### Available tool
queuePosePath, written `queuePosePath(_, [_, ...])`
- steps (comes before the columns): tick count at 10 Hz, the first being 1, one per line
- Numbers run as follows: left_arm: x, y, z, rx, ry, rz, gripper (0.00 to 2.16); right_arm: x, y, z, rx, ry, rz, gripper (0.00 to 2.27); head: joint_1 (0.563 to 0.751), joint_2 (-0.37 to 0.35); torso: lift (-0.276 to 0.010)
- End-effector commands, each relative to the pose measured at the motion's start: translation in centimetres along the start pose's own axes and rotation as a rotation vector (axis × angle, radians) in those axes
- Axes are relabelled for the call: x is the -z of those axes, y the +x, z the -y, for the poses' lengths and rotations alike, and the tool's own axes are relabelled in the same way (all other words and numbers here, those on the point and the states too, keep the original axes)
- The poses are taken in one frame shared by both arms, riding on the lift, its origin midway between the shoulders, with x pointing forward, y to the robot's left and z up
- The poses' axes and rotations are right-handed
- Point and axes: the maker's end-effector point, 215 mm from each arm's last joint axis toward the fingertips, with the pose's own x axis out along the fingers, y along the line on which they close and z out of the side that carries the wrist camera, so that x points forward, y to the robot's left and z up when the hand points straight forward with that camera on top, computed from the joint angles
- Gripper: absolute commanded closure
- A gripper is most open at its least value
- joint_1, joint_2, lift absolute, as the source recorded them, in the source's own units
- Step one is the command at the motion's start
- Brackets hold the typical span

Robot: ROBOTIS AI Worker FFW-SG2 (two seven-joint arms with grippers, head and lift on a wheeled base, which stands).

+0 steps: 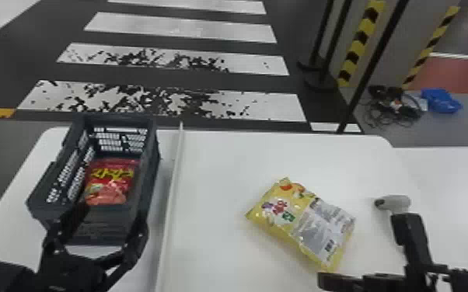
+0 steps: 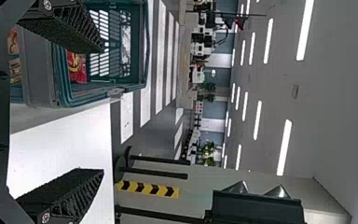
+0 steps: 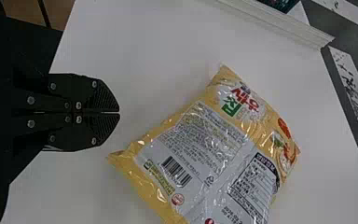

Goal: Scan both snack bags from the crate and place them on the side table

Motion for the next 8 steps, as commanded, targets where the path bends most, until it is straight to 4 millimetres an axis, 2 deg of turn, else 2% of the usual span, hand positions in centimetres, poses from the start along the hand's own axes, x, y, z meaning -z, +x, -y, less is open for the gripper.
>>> queuePosePath(1, [0.0, 0.0, 0.0, 0.000, 0.000, 0.002, 0.08, -0.6, -1.0, -0.6, -0.040, 0.029, 0.012, 2.26, 0.695, -0.106, -0.095])
queuePosePath(2, [0.0, 0.0, 0.2, 0.004, -0.002, 0.002, 0.08, -1.4, -1.7, -1.4, -0.085, 0.054, 0.024, 2.26, 0.695, -0.104, -0.095])
queuePosePath(3, [-0.1, 0.0, 0.4, 0.008, -0.003, 0.003, 0.08, -2.8, -2.0, -1.1, -0.078, 0.042, 0.057, 2.26, 0.695, -0.103, -0.095])
queuePosePath(7, [-0.4, 0.1, 0.4, 0.010, 0.000, 0.008, 0.08, -14.8, -1.5, 1.1, -0.052, -0.114, 0.404, 2.26, 0.695, -0.122, -0.095])
queuePosePath(8, [-0.3, 0.0, 0.5, 0.010, 0.000, 0.007, 0.08, -16.8, -1.1, 1.5, -0.038, -0.152, 0.463, 2.26, 0.695, -0.125, -0.095])
